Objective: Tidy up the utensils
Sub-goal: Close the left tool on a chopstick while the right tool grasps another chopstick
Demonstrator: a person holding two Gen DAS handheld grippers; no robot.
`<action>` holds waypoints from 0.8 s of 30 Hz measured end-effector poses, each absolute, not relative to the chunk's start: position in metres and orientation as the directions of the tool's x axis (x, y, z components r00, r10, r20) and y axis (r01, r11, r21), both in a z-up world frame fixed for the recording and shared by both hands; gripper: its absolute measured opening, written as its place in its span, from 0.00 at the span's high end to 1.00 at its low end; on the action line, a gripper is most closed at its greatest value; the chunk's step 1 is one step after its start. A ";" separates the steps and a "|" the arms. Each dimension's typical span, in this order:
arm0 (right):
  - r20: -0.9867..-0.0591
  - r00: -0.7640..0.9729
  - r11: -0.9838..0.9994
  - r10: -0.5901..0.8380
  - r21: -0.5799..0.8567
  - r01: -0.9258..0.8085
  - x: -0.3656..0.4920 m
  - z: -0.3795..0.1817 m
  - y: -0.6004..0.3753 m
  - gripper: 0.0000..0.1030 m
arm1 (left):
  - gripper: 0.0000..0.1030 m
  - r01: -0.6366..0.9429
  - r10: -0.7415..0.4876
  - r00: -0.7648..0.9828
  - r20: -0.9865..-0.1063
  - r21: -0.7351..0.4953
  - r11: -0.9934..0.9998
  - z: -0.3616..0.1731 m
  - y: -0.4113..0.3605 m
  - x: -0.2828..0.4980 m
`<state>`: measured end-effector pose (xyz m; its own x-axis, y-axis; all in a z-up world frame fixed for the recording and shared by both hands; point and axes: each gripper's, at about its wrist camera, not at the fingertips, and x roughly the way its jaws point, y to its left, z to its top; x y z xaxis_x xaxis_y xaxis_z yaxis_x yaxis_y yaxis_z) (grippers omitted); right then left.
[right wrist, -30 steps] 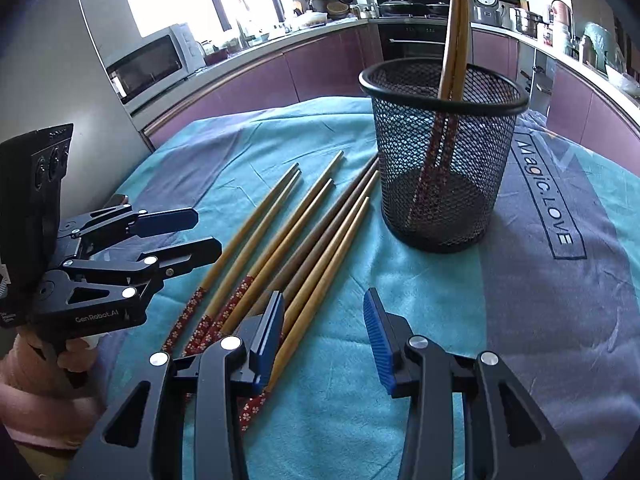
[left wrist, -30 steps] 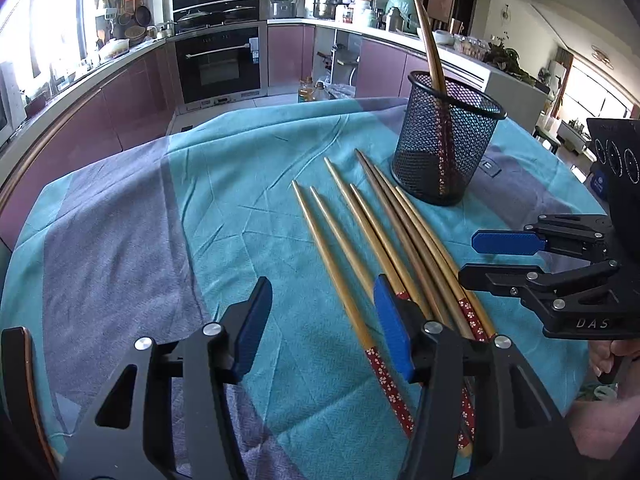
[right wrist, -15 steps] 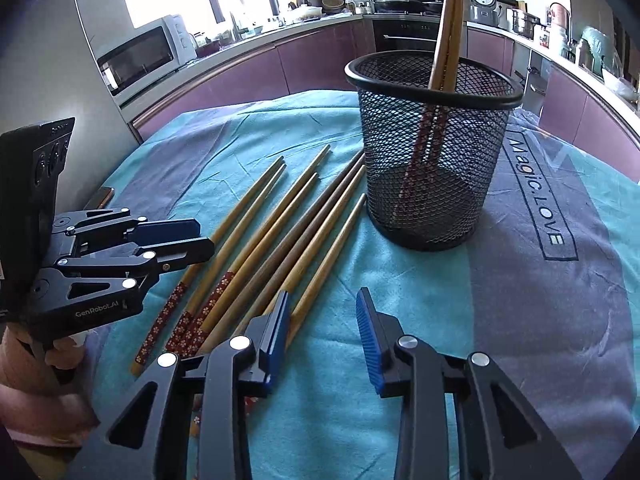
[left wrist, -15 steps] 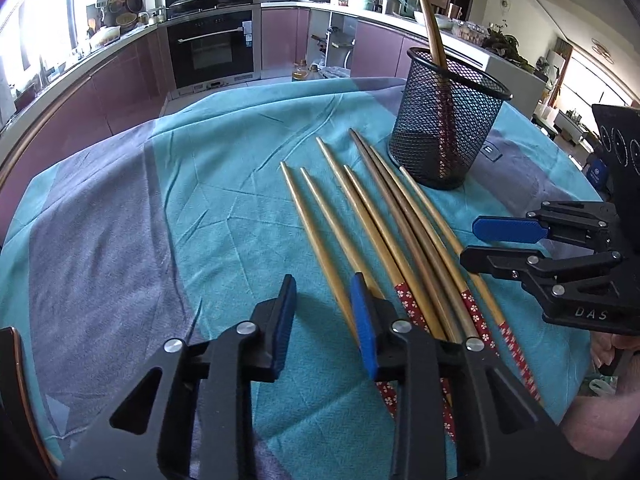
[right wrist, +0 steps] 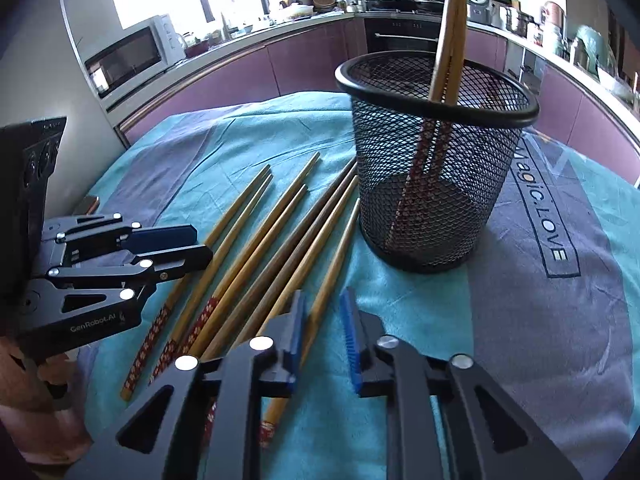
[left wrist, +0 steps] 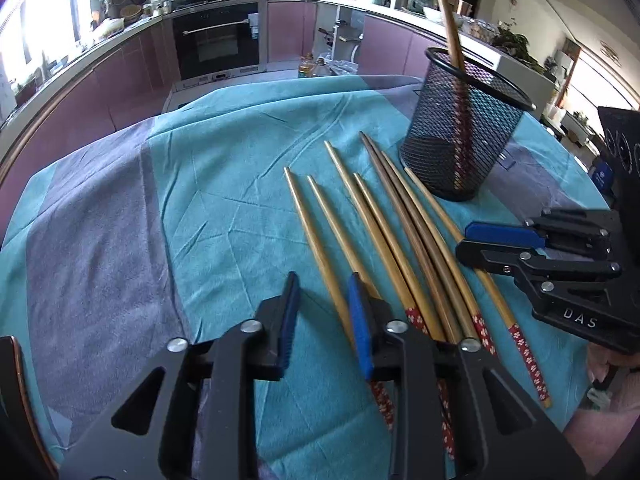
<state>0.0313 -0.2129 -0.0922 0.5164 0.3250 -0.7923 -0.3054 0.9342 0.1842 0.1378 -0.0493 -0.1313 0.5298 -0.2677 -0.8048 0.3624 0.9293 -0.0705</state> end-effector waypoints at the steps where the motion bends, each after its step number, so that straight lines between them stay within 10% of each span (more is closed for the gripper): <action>1: -0.791 0.516 0.934 0.330 0.193 -0.302 0.032 -0.092 -0.214 0.91 | 0.82 0.356 -0.267 0.530 -0.805 -0.074 0.931 -0.132 -0.049 0.139; 24: -0.779 0.494 0.907 0.386 0.221 -0.359 0.024 -0.084 -0.207 0.94 | 0.92 0.391 -0.326 0.495 -0.805 -0.129 0.911 -0.132 -0.043 0.117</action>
